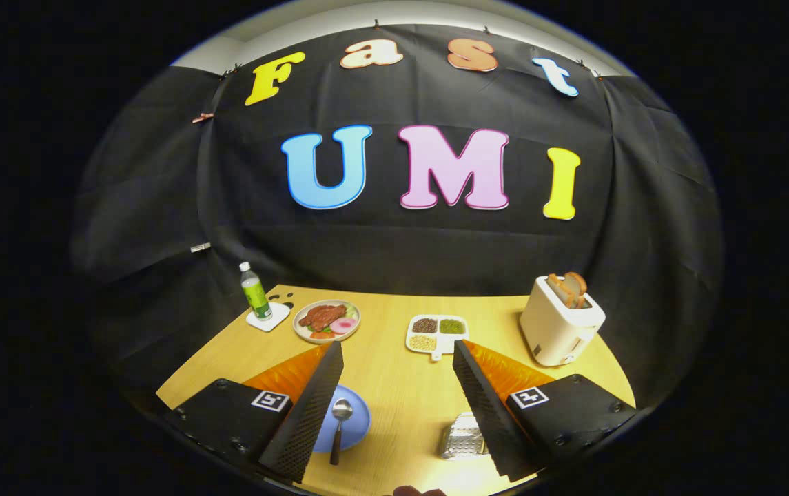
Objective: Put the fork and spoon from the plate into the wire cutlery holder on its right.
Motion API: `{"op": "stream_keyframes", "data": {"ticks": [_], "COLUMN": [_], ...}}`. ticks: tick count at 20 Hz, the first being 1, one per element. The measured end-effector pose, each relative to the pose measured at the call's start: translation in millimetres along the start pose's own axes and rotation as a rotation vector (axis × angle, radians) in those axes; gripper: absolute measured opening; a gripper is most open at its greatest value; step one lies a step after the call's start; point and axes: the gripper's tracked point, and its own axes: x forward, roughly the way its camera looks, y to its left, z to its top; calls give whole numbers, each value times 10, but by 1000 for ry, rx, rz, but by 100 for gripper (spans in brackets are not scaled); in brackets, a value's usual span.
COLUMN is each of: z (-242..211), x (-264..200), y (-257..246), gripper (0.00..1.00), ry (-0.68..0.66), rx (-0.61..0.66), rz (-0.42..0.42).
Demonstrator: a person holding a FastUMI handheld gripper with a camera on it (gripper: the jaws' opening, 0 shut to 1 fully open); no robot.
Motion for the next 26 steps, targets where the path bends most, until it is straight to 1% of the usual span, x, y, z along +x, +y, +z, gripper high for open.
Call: {"op": "stream_keyframes", "data": {"ticks": [6,8,10,14,16,18,20,21,23,24,25,26], "z": [-833,-1156,-1475,-2007,-2196,-2318,-2442,-2526,-2610,-2643,-2670,-2673], "x": [350,460,557,759,793,807,814,793,783,813,829,835], "y": [622,767,881,918,974,1016,1022,1042,1043,1039,1048,1022], "gripper": [100,100,99,97,98,96,86,73,61,59,47,42], "ry": [233,313,398,545,606,643,682,714,761,775,783,788], "rx": [-76,-124,-144,-214,-213,-210,-208,-192,-165,-154,-141,-142], "rz": [134,164,189,190,197,206,209,217,209,200,196,183]}}
